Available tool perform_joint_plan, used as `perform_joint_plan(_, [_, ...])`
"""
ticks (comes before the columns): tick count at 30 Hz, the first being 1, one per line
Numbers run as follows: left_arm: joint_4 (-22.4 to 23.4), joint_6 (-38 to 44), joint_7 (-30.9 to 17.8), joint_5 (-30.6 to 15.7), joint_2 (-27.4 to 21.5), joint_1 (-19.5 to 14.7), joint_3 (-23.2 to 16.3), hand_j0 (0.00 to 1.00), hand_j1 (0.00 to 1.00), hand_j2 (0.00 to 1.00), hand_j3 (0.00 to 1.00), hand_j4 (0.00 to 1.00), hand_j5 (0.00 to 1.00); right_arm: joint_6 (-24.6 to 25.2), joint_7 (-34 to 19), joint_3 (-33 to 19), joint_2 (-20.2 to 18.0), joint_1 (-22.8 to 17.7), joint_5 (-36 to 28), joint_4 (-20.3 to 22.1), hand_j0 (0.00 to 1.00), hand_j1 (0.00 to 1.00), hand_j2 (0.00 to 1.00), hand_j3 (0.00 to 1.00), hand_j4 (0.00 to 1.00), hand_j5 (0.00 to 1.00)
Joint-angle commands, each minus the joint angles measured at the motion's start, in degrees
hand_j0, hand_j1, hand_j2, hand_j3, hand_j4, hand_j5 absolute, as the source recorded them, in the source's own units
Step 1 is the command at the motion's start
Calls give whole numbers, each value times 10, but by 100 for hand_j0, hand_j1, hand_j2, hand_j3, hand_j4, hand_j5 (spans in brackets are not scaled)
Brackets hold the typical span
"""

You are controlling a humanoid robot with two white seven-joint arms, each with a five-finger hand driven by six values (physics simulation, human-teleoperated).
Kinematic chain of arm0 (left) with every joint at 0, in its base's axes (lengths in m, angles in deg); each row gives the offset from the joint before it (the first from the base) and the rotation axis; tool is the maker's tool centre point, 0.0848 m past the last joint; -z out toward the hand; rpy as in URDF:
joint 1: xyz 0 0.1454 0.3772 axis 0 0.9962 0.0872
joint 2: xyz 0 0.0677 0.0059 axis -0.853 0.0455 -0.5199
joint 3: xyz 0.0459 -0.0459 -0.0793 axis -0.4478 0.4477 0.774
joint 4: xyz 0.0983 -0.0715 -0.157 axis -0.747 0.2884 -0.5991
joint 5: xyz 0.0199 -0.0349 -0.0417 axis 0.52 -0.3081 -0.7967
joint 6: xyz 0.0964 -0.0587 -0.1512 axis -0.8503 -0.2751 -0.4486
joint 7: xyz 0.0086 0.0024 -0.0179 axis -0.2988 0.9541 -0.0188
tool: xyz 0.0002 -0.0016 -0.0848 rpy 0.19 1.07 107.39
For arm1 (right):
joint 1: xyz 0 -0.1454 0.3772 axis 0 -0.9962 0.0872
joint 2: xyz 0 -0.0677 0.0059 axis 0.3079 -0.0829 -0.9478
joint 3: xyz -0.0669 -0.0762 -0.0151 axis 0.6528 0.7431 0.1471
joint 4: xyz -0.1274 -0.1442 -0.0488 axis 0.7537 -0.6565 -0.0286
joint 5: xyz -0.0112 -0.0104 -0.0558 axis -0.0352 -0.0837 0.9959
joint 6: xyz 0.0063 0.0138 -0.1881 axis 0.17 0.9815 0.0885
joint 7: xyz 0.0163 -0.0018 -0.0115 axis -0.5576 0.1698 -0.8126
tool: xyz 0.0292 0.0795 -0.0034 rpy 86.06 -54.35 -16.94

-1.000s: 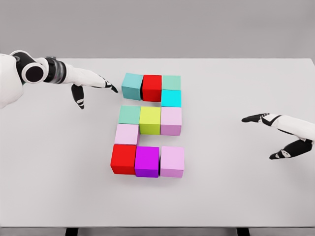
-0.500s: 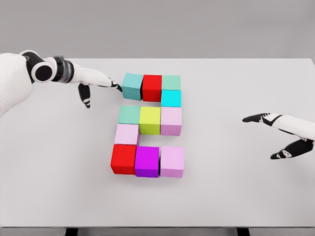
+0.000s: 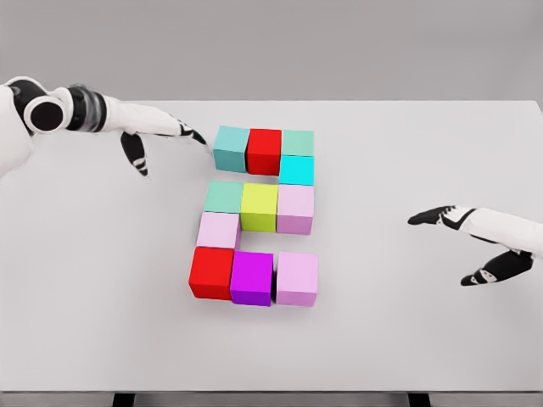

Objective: Assemble the squares on the desktop into the number 2

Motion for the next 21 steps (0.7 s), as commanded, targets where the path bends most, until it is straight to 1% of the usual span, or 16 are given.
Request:
perform_joint_plan(1, [-4,-25,0,-6,-42,1,71,100,100,100,100,100,100,2,0,1,-9,0,12,20,100,100,100,100,100,100])
perform_joint_plan(3, [-5,-25,0,-30,-78,30,130,100,100,100,100,100,100,2,0,1,-12,-4,20,22,100,100,100,100,100,100])
perform_joint_plan(4, [-8,-25,0,-46,-98,57,178,100,100,100,100,100,100,2,0,1,-12,-4,20,22,100,100,100,100,100,100])
perform_joint_plan(5, [-8,-25,0,-59,-109,80,209,100,100,100,100,100,100,2,0,1,-12,-4,20,22,100,100,100,100,100,100])
perform_joint_plan(6, [-8,-25,0,-77,-116,112,247,100,100,100,100,100,100,2,0,1,-12,-6,20,23,100,100,100,100,100,100])
perform_joint_plan(7, [-9,-25,0,-96,-123,141,276,100,100,100,100,100,100,2,0,1,-12,-7,25,25,100,100,100,100,100,100])
perform_joint_plan(8, [-52,-25,0,-136,-141,202,312,100,100,100,100,100,100,2,0,1,-12,-7,29,27,100,100,100,100,100,100])
perform_joint_plan(9, [-81,-25,0,-161,-154,234,330,100,100,100,100,100,100,2,0,3,-12,-8,31,31,100,100,100,100,100,100])
perform_joint_plan(10, [-107,-25,0,-181,-161,259,347,100,100,100,100,100,100,2,0,8,-12,-8,42,38,100,100,100,100,100,100])
perform_joint_plan(11, [-114,-25,0,-195,-161,274,356,100,100,100,100,100,100,2,0,9,-12,-8,55,46,100,100,100,100,100,100])
perform_joint_plan(14, [-111,-25,0,-216,-162,310,365,100,100,100,100,100,100,2,0,12,-12,-8,62,51,100,100,100,100,100,100])
perform_joint_plan(15, [-108,-25,0,-219,-162,326,378,100,100,100,100,100,100,2,0,13,-12,-8,63,55,100,100,100,100,100,100])
perform_joint_plan(16, [-109,-25,0,-220,-162,352,399,100,100,100,100,100,100,2,0,15,-12,-8,64,61,100,100,100,100,100,100])
perform_joint_plan(17, [-114,-25,0,-219,-161,359,410,100,100,100,100,100,100,2,0,18,-12,-8,73,64,100,100,100,100,100,100])
perform_joint_plan(20, [-113,-25,0,-219,-161,361,411,100,100,100,100,100,100,2,0,23,-12,-7,85,71,100,100,100,100,100,100])
perform_joint_plan(21, [-113,-25,0,-216,-161,361,410,100,100,100,100,100,100,2,0,27,-12,-6,106,79,100,100,100,100,100,100])
